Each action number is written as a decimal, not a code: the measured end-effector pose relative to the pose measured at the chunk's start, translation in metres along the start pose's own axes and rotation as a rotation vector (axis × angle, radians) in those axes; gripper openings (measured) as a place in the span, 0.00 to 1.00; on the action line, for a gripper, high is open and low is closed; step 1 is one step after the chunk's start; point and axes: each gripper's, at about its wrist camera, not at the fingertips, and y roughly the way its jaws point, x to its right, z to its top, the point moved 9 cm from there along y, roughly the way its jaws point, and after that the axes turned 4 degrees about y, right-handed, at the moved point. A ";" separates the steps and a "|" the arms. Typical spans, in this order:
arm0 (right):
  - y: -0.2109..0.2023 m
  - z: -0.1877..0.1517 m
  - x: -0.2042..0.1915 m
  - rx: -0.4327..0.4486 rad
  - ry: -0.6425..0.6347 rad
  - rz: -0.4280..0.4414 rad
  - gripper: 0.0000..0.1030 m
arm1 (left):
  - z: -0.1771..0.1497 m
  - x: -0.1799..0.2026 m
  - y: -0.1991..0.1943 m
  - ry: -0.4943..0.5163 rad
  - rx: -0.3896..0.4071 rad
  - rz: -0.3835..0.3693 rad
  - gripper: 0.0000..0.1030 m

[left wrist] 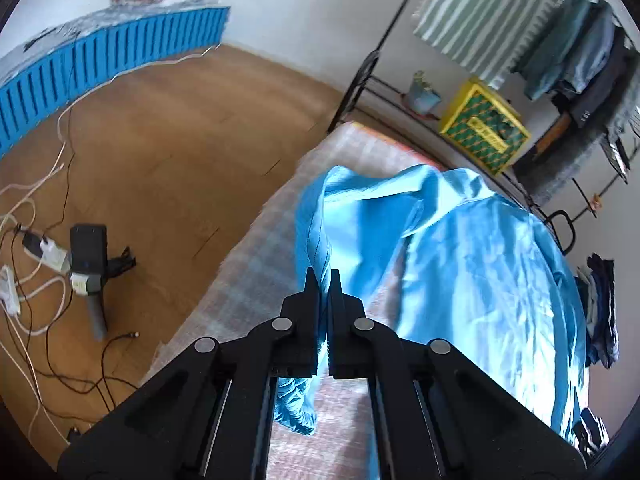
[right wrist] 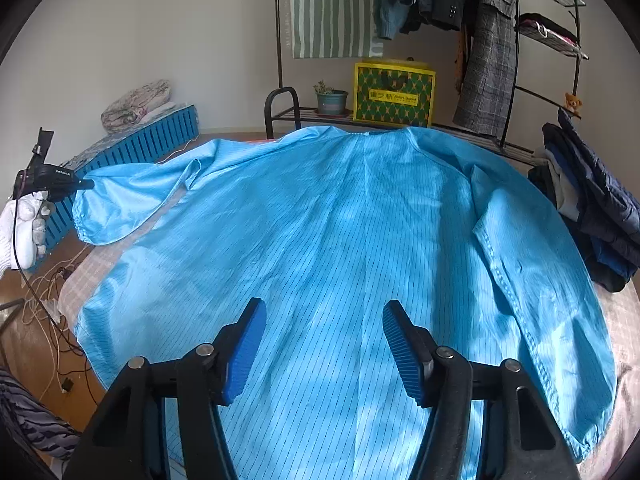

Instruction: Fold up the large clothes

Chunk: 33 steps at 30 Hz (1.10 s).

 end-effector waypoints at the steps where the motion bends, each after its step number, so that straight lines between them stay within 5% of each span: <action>1: 0.001 -0.001 0.002 -0.010 0.018 0.007 0.58 | 0.003 0.020 -0.013 0.049 0.026 -0.026 0.00; 7: 0.006 -0.001 0.010 -0.039 0.073 0.015 0.57 | -0.032 0.152 -0.068 0.384 0.087 -0.181 0.00; 12: 0.007 0.002 0.013 -0.055 0.099 0.029 0.57 | -0.136 0.232 -0.065 0.631 -0.081 -0.316 0.00; 17: 0.009 -0.001 0.013 -0.076 0.112 0.049 0.57 | -0.213 0.252 -0.058 0.820 -0.201 -0.303 0.00; 22: 0.017 -0.013 0.003 -0.131 0.122 0.098 0.57 | -0.219 0.237 -0.062 0.768 -0.238 -0.306 0.04; 24: 0.022 -0.020 -0.004 -0.159 0.121 0.122 0.57 | -0.217 0.232 -0.068 0.712 -0.253 -0.346 0.17; 26: 0.028 -0.025 -0.014 -0.190 0.129 0.155 0.57 | -0.206 0.225 -0.082 0.667 -0.223 -0.381 0.46; 27: 0.031 -0.029 -0.020 -0.208 0.136 0.179 0.57 | -0.199 0.221 -0.090 0.639 -0.194 -0.395 0.50; 31: 0.039 -0.042 -0.049 -0.276 0.157 0.292 0.59 | -0.163 0.181 -0.097 0.465 -0.144 -0.379 0.53; 33: 0.042 -0.049 -0.066 -0.310 0.164 0.352 0.62 | -0.153 0.155 -0.080 0.344 -0.188 -0.355 0.53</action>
